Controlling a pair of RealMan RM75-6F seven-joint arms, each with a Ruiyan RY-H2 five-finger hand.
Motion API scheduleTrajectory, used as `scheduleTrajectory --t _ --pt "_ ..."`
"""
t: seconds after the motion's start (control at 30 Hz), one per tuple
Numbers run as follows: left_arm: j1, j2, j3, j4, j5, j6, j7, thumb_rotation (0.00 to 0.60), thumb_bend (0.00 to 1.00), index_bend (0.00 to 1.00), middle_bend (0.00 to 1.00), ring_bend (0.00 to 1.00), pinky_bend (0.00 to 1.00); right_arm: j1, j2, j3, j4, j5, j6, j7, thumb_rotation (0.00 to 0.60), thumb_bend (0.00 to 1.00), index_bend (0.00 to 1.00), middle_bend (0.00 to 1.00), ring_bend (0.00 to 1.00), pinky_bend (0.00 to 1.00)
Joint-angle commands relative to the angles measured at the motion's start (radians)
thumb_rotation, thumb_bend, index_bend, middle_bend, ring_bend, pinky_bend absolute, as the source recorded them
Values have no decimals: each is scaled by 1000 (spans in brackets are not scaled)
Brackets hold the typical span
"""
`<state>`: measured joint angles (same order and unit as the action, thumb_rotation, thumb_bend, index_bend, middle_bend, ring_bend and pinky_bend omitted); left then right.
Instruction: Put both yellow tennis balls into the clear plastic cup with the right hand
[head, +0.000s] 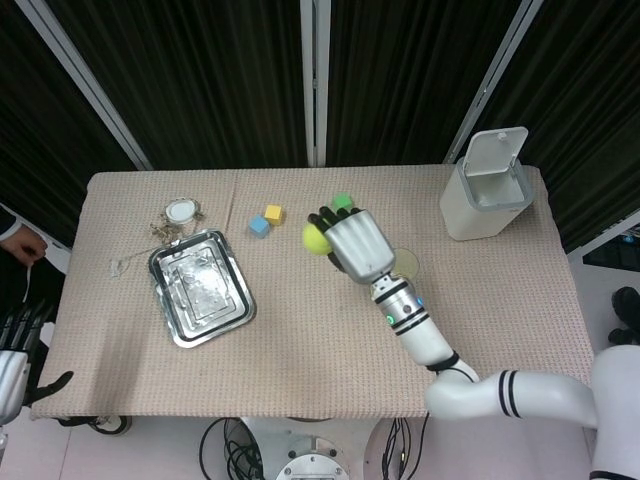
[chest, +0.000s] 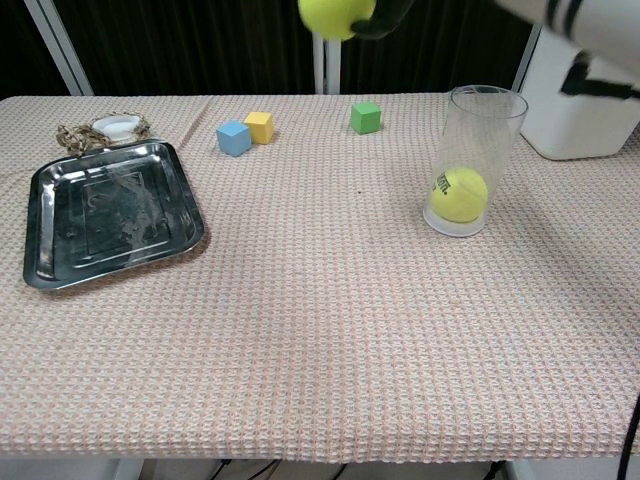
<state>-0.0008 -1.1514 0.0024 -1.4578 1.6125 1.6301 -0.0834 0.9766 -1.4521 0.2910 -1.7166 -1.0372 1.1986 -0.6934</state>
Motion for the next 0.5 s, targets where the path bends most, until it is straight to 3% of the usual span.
scheduleTrajectory --t 0.03,0.23,0.5 --pt "-6 0 -2 -9 3 -5 14 600 54 63 12 0 0 -88 142 2 -100 -49 52 41 600 315 678 578 502 651" --pt "-16 1 -3 -33 9 -15 44 600 54 63 12 0 0 -156 235 -59 -123 -52 17 80 600 323 673 577 502 651" --pt "-20 0 1 -43 14 -25 56 600 54 63 12 0 0 -177 240 -107 -98 -61 -35 88 600 318 652 575 501 651"
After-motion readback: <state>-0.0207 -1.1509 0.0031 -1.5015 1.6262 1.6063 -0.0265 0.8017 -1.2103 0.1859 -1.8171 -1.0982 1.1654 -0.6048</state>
